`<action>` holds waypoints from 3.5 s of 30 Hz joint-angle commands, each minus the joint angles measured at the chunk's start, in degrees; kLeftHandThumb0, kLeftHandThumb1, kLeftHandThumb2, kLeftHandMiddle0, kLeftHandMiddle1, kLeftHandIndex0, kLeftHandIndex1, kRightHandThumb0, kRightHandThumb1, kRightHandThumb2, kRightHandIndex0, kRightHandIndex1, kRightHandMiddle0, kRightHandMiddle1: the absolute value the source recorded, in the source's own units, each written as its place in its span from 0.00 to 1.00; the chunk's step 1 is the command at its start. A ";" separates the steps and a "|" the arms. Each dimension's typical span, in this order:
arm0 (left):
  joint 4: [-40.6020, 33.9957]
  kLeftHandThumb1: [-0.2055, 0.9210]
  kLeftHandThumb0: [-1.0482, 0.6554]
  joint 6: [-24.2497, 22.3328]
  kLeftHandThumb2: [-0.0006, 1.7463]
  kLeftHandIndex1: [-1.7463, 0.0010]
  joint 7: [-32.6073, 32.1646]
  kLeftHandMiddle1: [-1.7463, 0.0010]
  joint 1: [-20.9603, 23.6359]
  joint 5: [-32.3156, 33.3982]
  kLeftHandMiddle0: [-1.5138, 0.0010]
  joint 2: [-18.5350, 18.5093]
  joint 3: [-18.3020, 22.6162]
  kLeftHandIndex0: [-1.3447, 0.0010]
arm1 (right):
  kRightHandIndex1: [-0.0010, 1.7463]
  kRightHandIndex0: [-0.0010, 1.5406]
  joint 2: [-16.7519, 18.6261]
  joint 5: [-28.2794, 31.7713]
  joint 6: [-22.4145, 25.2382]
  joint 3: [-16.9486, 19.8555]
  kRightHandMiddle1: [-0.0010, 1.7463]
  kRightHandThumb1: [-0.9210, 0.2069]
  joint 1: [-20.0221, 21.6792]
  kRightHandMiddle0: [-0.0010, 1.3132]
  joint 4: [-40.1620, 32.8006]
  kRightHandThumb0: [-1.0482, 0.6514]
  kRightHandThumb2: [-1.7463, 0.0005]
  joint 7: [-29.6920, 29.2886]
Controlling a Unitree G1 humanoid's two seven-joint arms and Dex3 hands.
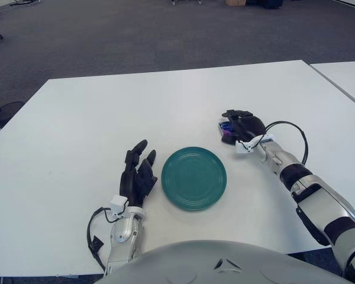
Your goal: Put the gum into the plate.
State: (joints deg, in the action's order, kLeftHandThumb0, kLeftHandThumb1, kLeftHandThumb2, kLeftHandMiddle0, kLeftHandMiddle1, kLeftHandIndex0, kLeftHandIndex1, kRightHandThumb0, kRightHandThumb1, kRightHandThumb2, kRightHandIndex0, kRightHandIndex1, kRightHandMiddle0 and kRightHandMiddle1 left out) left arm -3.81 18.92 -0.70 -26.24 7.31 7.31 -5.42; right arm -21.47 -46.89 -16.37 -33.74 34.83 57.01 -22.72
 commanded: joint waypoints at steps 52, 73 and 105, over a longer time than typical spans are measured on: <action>2.70 1.00 0.16 1.17 0.46 0.51 -1.58 0.98 0.30 0.41 0.63 2.07 -1.85 0.92 | 1.00 0.52 -12.27 6.89 -15.74 -0.26 1.00 0.00 6.03 0.45 -7.68 0.34 0.67 42.36; 1.97 1.00 0.16 1.11 0.47 0.51 -1.06 0.98 0.05 0.80 0.63 0.25 -0.93 0.93 | 1.00 0.55 -8.30 15.52 -12.48 12.76 1.00 0.30 1.76 0.32 -34.63 0.38 0.44 35.67; 2.13 1.00 0.16 0.76 0.45 0.50 0.61 0.98 0.14 1.01 0.64 -0.17 -0.25 0.94 | 0.62 0.19 -11.85 4.65 -1.02 14.13 0.63 0.01 -3.72 0.03 -48.70 0.10 0.58 38.00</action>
State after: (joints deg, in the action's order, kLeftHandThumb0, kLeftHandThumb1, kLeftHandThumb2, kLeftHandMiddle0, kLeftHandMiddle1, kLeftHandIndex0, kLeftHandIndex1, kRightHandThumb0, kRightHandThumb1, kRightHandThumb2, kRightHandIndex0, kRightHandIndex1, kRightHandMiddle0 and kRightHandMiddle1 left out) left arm -2.42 21.03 -0.35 -25.80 8.28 7.06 -6.03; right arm -31.98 -40.30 -19.03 -19.76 31.52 9.95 14.27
